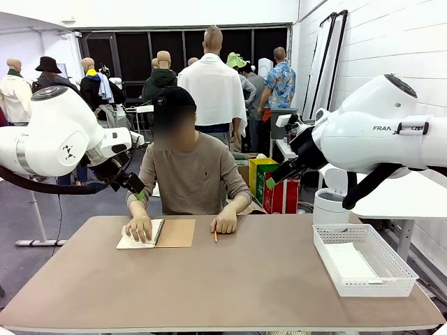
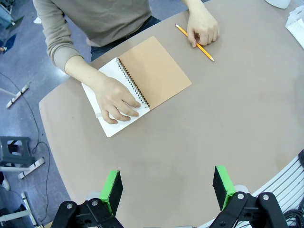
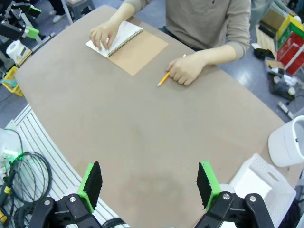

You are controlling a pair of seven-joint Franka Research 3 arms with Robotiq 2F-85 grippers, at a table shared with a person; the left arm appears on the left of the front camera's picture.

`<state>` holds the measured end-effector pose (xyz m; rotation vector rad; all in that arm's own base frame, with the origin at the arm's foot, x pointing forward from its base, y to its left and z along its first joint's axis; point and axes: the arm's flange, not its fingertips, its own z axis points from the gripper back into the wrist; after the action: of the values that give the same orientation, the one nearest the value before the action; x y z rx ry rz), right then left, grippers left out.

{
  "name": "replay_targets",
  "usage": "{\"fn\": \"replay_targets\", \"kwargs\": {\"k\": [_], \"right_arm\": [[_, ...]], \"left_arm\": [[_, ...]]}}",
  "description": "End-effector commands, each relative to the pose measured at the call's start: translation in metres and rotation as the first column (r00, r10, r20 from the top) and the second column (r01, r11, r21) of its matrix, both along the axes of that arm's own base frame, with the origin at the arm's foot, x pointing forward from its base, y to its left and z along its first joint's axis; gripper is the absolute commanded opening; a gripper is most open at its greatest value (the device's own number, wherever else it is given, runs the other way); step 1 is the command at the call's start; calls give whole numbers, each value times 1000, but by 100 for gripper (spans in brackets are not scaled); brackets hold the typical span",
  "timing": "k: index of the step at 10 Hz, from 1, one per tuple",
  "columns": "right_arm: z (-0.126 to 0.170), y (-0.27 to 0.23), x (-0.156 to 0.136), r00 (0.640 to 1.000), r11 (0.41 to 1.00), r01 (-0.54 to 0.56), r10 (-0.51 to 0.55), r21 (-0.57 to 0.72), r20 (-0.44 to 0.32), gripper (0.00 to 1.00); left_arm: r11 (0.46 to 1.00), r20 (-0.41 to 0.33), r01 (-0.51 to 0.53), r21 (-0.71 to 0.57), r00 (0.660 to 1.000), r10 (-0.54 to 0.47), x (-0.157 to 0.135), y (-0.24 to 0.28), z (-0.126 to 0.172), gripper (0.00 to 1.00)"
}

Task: Sort the paper based on its condition.
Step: If a person hands you a paper, place it in the Organizing basket , and if it's crumpled, put it in the Trash can.

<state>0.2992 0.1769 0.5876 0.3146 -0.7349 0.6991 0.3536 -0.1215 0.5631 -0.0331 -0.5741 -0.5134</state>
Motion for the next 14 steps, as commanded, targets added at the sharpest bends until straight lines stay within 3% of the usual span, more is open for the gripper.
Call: {"fn": "replay_targets", "kwargs": {"k": [1, 14], "right_arm": [[1, 1, 0, 1000, 1000, 1, -1, -6, -3, 100], [1, 1, 0, 1000, 1000, 1, -1, -6, -3, 100]], "left_arm": [[1000, 1, 1, 3, 1000, -1, 0, 2, 0, 100], [1000, 1, 1, 3, 1000, -1, 0, 2, 0, 100]]}}
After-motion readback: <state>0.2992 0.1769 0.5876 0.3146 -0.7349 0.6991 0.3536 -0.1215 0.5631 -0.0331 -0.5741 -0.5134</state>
